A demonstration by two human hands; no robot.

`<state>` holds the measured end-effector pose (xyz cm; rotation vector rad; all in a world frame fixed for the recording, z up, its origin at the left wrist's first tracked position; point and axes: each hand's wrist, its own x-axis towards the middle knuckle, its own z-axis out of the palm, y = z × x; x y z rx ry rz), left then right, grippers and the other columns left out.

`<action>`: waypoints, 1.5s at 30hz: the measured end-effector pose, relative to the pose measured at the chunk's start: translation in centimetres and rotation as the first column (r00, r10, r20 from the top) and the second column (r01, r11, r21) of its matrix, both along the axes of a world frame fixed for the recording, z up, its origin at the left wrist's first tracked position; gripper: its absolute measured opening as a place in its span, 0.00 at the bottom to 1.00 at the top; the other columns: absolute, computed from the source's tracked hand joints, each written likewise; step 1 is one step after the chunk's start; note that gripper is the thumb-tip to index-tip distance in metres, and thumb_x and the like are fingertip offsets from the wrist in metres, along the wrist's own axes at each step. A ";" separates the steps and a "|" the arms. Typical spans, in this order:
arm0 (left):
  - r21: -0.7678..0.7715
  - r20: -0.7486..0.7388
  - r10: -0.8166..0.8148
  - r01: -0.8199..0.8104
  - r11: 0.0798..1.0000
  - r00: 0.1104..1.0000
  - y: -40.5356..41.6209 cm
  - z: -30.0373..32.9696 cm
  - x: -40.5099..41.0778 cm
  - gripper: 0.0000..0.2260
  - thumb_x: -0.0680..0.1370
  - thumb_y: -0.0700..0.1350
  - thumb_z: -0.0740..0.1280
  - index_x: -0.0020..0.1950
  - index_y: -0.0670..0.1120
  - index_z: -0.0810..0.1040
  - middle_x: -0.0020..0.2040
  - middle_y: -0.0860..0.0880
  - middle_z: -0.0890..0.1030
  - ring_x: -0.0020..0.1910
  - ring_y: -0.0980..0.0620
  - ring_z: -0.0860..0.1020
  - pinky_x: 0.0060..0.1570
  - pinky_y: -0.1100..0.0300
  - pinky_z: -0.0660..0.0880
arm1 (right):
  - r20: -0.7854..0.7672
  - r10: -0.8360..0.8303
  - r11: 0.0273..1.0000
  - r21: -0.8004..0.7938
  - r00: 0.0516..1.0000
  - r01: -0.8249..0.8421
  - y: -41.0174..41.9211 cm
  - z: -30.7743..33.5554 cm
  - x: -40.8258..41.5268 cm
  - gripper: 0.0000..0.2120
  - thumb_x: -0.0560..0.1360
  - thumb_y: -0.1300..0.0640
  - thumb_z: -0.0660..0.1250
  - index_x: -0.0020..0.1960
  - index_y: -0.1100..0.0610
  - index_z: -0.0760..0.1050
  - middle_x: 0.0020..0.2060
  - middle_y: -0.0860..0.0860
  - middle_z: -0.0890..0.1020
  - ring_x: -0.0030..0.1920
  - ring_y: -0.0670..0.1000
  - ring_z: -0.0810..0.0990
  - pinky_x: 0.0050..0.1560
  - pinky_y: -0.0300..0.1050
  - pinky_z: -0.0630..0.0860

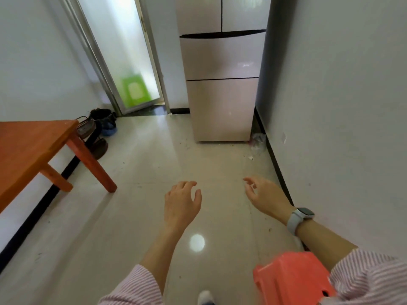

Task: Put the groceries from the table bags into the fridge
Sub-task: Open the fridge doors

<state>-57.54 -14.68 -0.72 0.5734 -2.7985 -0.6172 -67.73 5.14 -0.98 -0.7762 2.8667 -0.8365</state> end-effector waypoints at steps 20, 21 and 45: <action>-0.063 -0.006 -0.228 0.227 0.972 0.974 -19.7 0.6 -53.6 0.16 0.78 0.49 0.59 0.65 0.47 0.72 0.61 0.49 0.76 0.60 0.48 0.73 0.60 0.54 0.66 | -0.048 -0.121 0.992 0.019 0.991 0.122 -19.2 1.5 -48.5 0.15 0.78 0.56 0.58 0.62 0.58 0.72 0.59 0.54 0.76 0.61 0.53 0.71 0.61 0.44 0.67; -0.064 -0.011 -0.232 0.231 0.971 0.973 -20.2 0.3 -56.3 0.16 0.78 0.49 0.59 0.64 0.48 0.72 0.61 0.49 0.76 0.60 0.48 0.73 0.59 0.54 0.66 | -0.050 -0.127 0.992 0.008 0.991 0.127 -19.8 1.3 -51.3 0.15 0.78 0.56 0.58 0.62 0.58 0.72 0.60 0.53 0.76 0.61 0.53 0.71 0.61 0.45 0.68; 0.346 -0.419 -0.036 0.196 0.918 0.907 -33.8 10.5 -109.6 0.18 0.78 0.45 0.63 0.67 0.43 0.69 0.63 0.47 0.73 0.60 0.51 0.72 0.59 0.59 0.69 | -0.738 -0.136 0.955 0.081 0.660 0.287 -38.8 13.4 -108.5 0.37 0.68 0.54 0.71 0.72 0.57 0.59 0.71 0.62 0.62 0.71 0.62 0.60 0.66 0.65 0.53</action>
